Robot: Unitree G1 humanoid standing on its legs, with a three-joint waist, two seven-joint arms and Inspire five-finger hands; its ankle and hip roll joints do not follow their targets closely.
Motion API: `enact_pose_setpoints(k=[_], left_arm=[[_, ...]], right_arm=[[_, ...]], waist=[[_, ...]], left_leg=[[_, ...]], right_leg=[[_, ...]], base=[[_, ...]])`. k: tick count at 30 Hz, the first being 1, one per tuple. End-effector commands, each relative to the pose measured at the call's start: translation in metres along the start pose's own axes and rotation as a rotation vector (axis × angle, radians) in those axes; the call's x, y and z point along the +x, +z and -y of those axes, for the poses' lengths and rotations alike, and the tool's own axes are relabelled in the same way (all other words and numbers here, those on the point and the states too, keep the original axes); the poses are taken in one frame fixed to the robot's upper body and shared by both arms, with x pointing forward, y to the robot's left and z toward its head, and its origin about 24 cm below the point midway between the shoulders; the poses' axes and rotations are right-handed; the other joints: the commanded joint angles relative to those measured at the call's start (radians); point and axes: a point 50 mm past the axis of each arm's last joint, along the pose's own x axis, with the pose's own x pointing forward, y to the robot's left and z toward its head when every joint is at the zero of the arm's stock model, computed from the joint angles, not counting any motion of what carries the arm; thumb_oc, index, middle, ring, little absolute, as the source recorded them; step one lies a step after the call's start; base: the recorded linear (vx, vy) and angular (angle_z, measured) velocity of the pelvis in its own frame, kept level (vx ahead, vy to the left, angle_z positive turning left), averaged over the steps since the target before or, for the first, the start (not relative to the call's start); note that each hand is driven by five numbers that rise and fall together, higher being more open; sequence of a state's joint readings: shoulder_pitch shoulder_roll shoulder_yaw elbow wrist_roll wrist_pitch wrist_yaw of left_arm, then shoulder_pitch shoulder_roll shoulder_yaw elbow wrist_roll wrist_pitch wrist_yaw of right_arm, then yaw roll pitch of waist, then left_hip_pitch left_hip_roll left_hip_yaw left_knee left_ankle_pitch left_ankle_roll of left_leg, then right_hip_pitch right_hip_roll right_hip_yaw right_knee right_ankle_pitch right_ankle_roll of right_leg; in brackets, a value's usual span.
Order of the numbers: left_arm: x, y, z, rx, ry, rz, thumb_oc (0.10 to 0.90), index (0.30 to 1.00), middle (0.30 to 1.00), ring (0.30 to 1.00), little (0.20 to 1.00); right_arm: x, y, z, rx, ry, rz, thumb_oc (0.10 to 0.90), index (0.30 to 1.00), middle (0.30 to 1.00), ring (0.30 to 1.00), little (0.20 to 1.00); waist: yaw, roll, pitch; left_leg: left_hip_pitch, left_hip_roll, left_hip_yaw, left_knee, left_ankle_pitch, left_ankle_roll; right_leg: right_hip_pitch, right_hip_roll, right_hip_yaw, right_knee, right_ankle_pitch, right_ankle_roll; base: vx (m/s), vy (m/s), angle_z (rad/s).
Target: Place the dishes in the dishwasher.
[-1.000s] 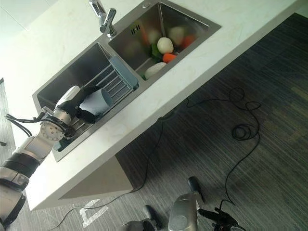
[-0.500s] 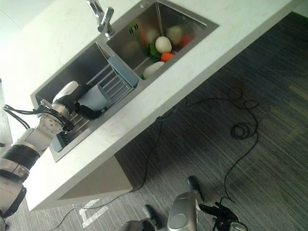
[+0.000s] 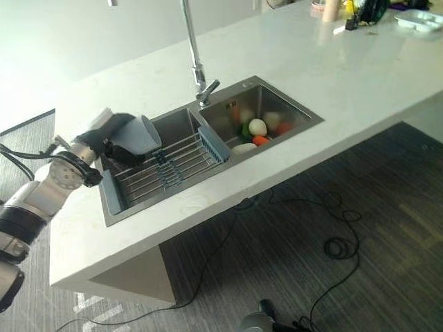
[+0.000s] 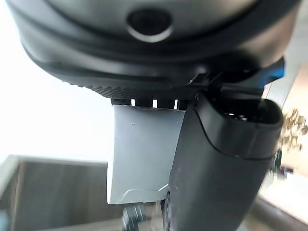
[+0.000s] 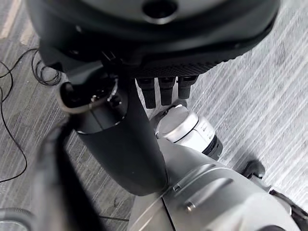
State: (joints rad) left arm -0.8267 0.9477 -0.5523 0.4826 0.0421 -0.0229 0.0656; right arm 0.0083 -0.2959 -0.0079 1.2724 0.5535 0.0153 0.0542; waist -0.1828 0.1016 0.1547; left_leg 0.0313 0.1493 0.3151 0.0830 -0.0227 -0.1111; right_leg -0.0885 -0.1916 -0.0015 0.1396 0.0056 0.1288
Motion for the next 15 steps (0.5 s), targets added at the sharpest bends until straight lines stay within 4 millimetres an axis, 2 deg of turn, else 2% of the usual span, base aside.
enact_pose_setpoints(k=[1, 4, 5, 6, 7, 11, 12, 14, 15], left_arm=[[-0.007, 0.033, -0.114, -0.068, 0.513, 0.166, 0.400, 0.300, 0.300, 0.300, 0.300], [-0.023, 0.038, -0.137, -0.225, 0.623, 0.224, 0.400, 0.300, 0.300, 0.300, 0.300], [-0.032, 0.040, -0.145, -0.269, 0.664, 0.253, 0.400, 0.300, 0.300, 0.300, 0.300], [-0.036, 0.037, -0.145, -0.275, 0.674, 0.250, 0.400, 0.300, 0.300, 0.300, 0.300], [-0.043, 0.037, -0.148, -0.292, 0.693, 0.266, 0.400, 0.300, 0.300, 0.300, 0.300], [-0.062, 0.023, -0.144, -0.391, 0.718, 0.281, 0.400, 0.300, 0.300, 0.300, 0.300], [-0.074, 0.014, -0.142, -0.436, 0.752, 0.275, 0.400, 0.300, 0.300, 0.300, 0.300], [-0.085, 0.003, -0.138, -0.426, 0.794, 0.252, 0.400, 0.300, 0.300, 0.300, 0.300], [-0.091, -0.003, -0.134, -0.429, 0.801, 0.247, 0.400, 0.300, 0.300, 0.300, 0.300]], right_arm=[[-0.003, -0.004, 0.014, 0.013, -0.036, -0.002, 0.800, 0.900, 0.900, 0.900, 0.900], [-0.002, 0.001, 0.009, -0.027, 0.013, 0.018, 0.800, 0.900, 0.900, 0.900, 0.900], [-0.001, 0.004, 0.000, -0.047, 0.052, 0.028, 0.800, 0.900, 0.900, 0.900, 0.900], [-0.001, 0.005, -0.001, -0.066, 0.061, 0.028, 0.800, 0.900, 0.900, 0.900, 0.900], [0.000, 0.008, -0.007, -0.106, 0.080, 0.030, 0.800, 0.900, 0.900, 0.900, 0.900], [0.001, 0.015, -0.016, -0.254, 0.127, 0.015, 0.800, 0.900, 0.900, 0.900, 0.900], [0.001, 0.018, -0.017, -0.247, 0.165, 0.007, 0.800, 0.900, 0.900, 0.900, 0.900], [0.001, 0.022, -0.018, -0.270, 0.186, 0.021, 0.800, 0.900, 0.900, 0.900, 0.900], [0.001, 0.025, -0.020, -0.294, 0.199, 0.042, 0.800, 0.900, 0.900, 0.900, 0.900]], waist=[[0.015, 0.047, -0.046], [0.055, 0.037, -0.048], [0.085, 0.029, -0.054], [0.084, 0.031, -0.054], [0.108, 0.025, -0.050], [0.181, 0.013, -0.043], [0.213, 0.008, -0.037], [0.247, 0.006, -0.028], [0.253, 0.012, -0.016]], left_leg=[[-0.094, 0.070, -0.062, 0.217, -0.204, 0.003], [-0.087, 0.057, -0.107, 0.217, -0.213, 0.004], [-0.095, 0.052, -0.133, 0.217, -0.207, 0.003], [-0.096, 0.051, -0.140, 0.217, -0.206, 0.002], [-0.096, 0.046, -0.166, 0.217, -0.203, -0.001], [-0.120, 0.031, -0.251, 0.217, -0.176, -0.014], [-0.131, 0.027, -0.286, 0.217, -0.160, -0.019], [-0.154, 0.026, -0.300, 0.217, -0.135, -0.025], [-0.178, 0.047, -0.275, 0.217, -0.116, -0.033]], right_leg=[[-0.047, -0.050, -0.083, 0.160, -0.197, 0.061], [-0.015, -0.049, -0.111, 0.160, -0.215, 0.055], [-0.010, -0.044, -0.120, 0.160, -0.219, 0.045], [-0.006, -0.043, -0.124, 0.160, -0.222, 0.043], [0.005, -0.038, -0.132, 0.160, -0.230, 0.034], [0.022, -0.013, -0.160, 0.160, -0.250, 0.003], [0.028, -0.009, -0.181, 0.160, -0.255, -0.008], [0.038, -0.007, -0.214, 0.160, -0.259, -0.018], [0.056, -0.007, -0.273, 0.160, -0.268, -0.023]], base=[[0.00, -0.077, 0.29], [0.05, -0.074, 0.37], [0.05, -0.065, 0.36], [0.04, -0.084, 0.40], [0.03, -0.081, 0.31], [0.01, -0.124, 0.35], [0.00, -0.124, 0.61], [-0.04, -0.055, 0.61], [-0.12, 0.032, 0.63]])
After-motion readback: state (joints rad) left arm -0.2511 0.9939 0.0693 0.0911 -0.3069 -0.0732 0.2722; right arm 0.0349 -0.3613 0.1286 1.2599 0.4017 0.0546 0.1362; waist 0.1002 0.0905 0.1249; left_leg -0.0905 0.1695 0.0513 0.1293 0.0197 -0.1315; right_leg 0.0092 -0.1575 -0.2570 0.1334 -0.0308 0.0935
